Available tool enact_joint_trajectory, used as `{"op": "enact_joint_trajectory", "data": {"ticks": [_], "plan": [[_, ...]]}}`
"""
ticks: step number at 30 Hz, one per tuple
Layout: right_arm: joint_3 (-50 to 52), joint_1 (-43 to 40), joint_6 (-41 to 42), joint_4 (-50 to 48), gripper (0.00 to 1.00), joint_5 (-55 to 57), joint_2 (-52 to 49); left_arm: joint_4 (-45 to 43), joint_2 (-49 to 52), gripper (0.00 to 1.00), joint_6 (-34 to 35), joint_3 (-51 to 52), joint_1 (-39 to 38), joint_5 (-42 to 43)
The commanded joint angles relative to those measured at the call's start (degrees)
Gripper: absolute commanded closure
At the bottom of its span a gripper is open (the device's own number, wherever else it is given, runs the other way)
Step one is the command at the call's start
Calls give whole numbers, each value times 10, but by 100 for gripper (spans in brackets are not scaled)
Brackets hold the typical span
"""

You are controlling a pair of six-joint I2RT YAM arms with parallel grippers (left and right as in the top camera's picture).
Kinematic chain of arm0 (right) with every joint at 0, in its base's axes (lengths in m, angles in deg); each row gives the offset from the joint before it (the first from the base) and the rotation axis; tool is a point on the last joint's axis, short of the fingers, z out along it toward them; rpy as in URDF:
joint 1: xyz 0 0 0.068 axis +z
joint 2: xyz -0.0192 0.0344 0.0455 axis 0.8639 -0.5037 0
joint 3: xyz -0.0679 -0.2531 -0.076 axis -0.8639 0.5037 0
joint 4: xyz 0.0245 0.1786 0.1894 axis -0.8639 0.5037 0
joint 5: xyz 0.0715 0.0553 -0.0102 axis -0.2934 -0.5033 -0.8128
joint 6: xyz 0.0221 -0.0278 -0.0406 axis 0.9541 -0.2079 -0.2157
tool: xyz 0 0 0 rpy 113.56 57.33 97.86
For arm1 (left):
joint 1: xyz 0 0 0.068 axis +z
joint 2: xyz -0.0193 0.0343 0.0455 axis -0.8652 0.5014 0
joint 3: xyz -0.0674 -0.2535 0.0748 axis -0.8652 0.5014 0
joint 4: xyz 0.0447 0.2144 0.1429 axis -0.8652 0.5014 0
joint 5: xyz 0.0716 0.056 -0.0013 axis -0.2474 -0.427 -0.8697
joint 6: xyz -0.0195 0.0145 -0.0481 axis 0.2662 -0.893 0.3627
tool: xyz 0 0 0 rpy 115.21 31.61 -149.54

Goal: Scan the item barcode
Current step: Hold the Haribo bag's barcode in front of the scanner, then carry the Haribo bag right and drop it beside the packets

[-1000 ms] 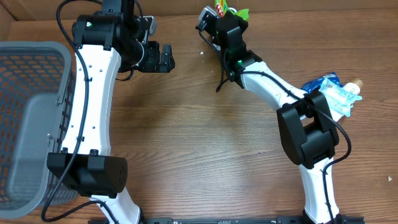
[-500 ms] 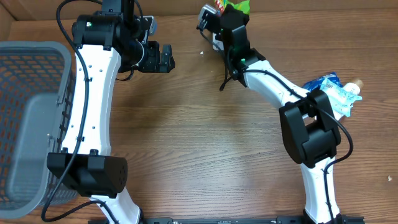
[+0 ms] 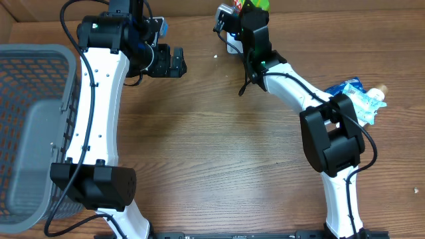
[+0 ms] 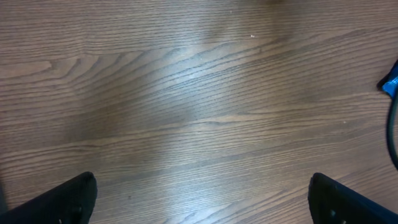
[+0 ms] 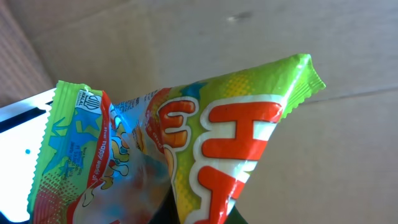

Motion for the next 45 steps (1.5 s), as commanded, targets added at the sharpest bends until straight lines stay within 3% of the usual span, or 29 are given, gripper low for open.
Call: {"op": "enact_joint_trajectory", "data": {"ticks": [1, 15, 23, 30, 35, 37, 45], "plan": [[-11, -1, -7, -10, 96, -3, -9, 0, -3, 0, -11, -10, -5, -2], [-11, -1, -38, -6, 96, 16, -9, 0, -3, 0, -11, -10, -5, -2], [-11, -1, -122, -6, 96, 41, -8, 0, -3, 0, -11, -10, -5, -2], [-11, 14, -126, -4, 96, 50, -7, 0, -3, 0, -11, -10, -5, -2], [-11, 22, -120, 55, 96, 51, 17, 0, -3, 0, -11, -10, -5, -2], [-11, 22, -94, 91, 96, 46, 37, 0, -3, 0, -11, -10, -5, -2], [-11, 23, 166, 261, 96, 33, 186, 0, -3, 0, -11, -10, -5, -2]]}}
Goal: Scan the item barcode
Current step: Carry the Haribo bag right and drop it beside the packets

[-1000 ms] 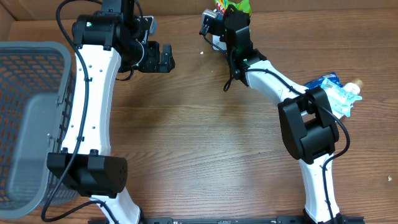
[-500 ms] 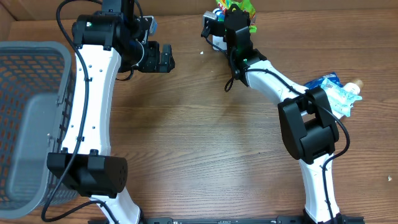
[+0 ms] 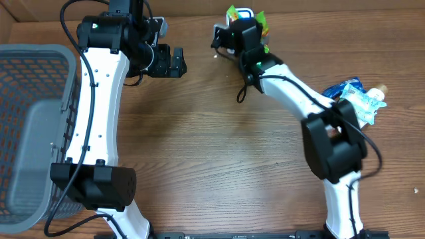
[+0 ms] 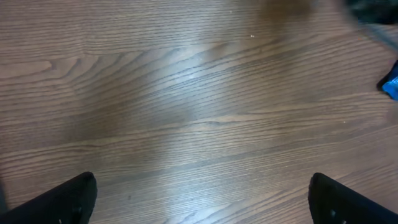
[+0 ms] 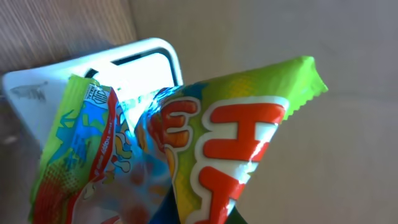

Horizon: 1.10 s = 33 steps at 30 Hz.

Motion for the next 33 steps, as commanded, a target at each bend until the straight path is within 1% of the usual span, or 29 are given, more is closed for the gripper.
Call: {"op": "enact_joint_trajectory", "data": {"ticks": [1, 2, 5, 7, 8, 10, 12, 14, 17, 20, 25, 28, 29, 30, 31, 32, 33], "plan": [[-12, 0, 173, 45, 96, -4, 142, 0, -3, 0, -11, -10, -5, -2], [-12, 0, 223, 80, 96, -13, 166, 0, -3, 0, -11, -10, -5, -2], [-12, -5, 427, 193, 96, -40, 236, 0, -3, 0, -11, -10, -5, -2], [-12, -19, 584, 278, 96, -71, 275, 0, -3, 0, -11, -10, -5, -2], [-12, -38, 699, 357, 96, -120, 299, 0, -3, 0, -11, -10, -5, -2], [-12, -69, 785, 450, 96, -193, 315, 0, -3, 0, -11, -10, -5, -2], [-10, -104, 817, 537, 96, -259, 315, 0, -3, 0, -11, -10, -5, -2], [5, -135, 822, 589, 96, -292, 310, 0, -3, 0, -11, -10, -5, -2], [58, -177, 822, 619, 96, -294, 308, 0, -3, 0, -11, -9, -5, -2], [122, -211, 822, 607, 96, -294, 308, 0, -3, 0, -11, -10, -5, -2], [238, -260, 822, 518, 96, -295, 308, 0, -3, 0, -11, -10, -5, -2], [283, -283, 822, 469, 96, -295, 308, 0, -3, 0, -11, -10, -5, -2], [292, -289, 822, 456, 95, -295, 308, 0, -3, 0, -11, -10, -5, -2], [301, -295, 822, 442, 89, -295, 308, 0, -3, 0, -11, -10, -5, -2], [305, -299, 822, 431, 80, -295, 308, 0, -3, 0, -11, -10, -5, -2], [307, -301, 822, 424, 73, -295, 308, 0, -3, 0, -11, -10, -5, -2], [307, -301, 819, 419, 54, -295, 308, 0, -3, 0, -11, -10, -5, -2]]}}
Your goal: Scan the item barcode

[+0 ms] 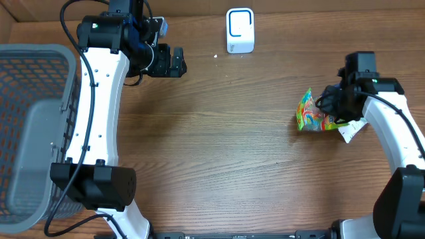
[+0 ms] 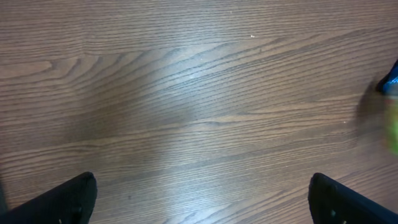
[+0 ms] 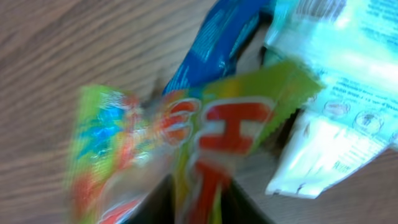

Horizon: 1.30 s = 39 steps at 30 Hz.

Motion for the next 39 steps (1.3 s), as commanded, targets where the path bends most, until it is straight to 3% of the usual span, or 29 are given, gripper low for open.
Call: {"op": "enact_joint_trajectory", "data": {"ticks": [1, 2, 5, 13, 23, 24, 26, 33, 39], "plan": [[2, -5, -9, -23, 41, -7, 9, 0, -3, 0, -11, -9, -5, -2], [1, -5, -14, -26, 33, -7, 9, 0, -3, 0, -11, -9, -5, -2], [-12, -5, -16, -24, 30, -16, 10, 0, -3, 0, -11, -9, -5, -2], [-109, -5, -31, 67, 30, -80, 69, 0, -3, 0, -11, -9, -5, -2], [-158, -5, -31, 191, 29, -84, 271, 0, -3, 0, -11, -9, -5, -2], [-158, -5, -31, 208, 26, -84, 296, 0, -3, 0, -11, -9, -5, -2], [-158, -5, -31, 228, 0, -84, 327, 0, -3, 0, -11, -9, -5, -2], [-158, -5, -31, 294, 0, -84, 416, 0, -3, 0, -11, -9, -5, -2], [-158, -5, -31, 300, 0, -84, 422, 0, -3, 0, -11, -9, -5, -2]]}}
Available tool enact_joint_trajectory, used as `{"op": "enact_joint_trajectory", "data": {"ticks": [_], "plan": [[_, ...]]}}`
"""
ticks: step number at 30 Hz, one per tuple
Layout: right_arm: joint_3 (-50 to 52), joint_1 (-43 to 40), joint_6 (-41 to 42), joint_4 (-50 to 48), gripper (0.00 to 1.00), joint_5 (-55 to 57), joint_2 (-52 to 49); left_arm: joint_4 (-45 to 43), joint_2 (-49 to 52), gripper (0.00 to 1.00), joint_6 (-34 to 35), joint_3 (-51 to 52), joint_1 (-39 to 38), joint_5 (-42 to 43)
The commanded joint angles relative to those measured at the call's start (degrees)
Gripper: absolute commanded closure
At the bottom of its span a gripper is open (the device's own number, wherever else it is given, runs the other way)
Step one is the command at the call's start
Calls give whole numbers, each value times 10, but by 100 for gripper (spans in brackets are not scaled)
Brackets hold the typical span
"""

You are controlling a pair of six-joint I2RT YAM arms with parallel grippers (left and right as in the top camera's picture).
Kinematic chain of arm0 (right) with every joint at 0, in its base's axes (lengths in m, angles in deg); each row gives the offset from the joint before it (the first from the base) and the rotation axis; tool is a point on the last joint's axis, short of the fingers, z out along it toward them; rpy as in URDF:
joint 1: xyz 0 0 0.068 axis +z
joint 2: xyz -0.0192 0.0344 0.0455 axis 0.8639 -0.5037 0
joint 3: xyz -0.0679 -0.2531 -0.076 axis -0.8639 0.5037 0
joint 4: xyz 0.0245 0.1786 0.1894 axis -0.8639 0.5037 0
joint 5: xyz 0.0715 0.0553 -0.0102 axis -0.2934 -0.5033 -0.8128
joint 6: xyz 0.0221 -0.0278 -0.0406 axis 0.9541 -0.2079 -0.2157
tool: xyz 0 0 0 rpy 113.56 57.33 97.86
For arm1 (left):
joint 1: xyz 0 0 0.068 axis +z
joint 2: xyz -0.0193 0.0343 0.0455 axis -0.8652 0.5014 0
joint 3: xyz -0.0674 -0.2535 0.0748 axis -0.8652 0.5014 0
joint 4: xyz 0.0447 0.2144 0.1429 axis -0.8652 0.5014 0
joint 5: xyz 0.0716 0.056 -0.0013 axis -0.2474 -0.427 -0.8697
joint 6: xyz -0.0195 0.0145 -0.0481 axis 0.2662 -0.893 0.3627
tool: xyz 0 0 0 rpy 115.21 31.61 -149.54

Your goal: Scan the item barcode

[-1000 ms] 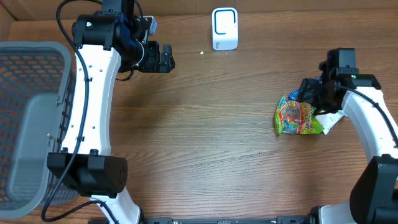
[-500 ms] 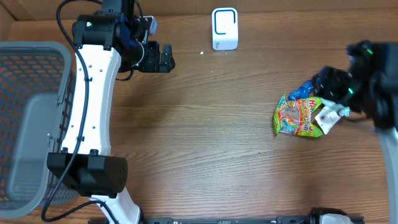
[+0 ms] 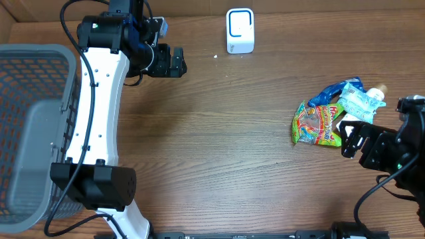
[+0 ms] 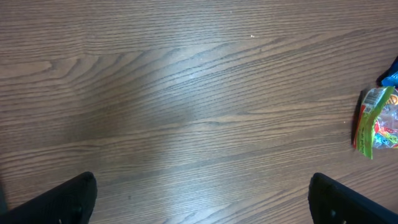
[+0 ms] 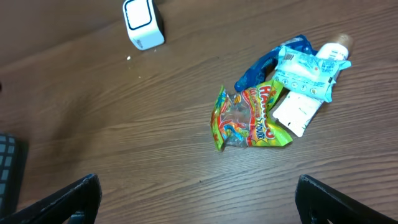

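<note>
The green and orange candy bag (image 3: 315,124) lies flat on the wooden table at the right, also seen in the right wrist view (image 5: 252,118) and at the left wrist view's right edge (image 4: 376,124). The white scanner (image 3: 240,30) stands at the back centre (image 5: 143,23). My right gripper (image 3: 350,139) is open and empty, just right of the bag and raised above the table (image 5: 199,199). My left gripper (image 3: 178,61) hangs open and empty at the back left (image 4: 202,199).
Touching the bag's far side lie a blue packet (image 3: 335,89), a white and teal pouch (image 3: 362,101) and a white card (image 5: 295,112). A grey mesh basket (image 3: 26,133) fills the left edge.
My right gripper has let go of the candy bag, which now lies flat beside the pile. The gripper has opened and drawn back toward the near right. The left arm has not moved.
My right gripper held the candy bag up at the scanner at the back, and still did at the following moment. Then it held the bag over the right side by the pile. Now the bag rests on the table and the gripper is open.
</note>
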Motion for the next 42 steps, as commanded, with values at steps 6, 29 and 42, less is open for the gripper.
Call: {"op": "enact_joint_trajectory", "data": {"ticks": [6, 29, 42], "plan": [[-9, 2, -2, -2, 0, -1, -10, 0, -3, 0, -11, -9, -5, -2], [-9, 2, -2, -2, 0, -1, -11, 0, -3, 0, -11, -9, -5, -2], [-9, 2, -6, -15, 0, 28, -11, 0, -3, 0, -11, -9, -5, -2]]}}
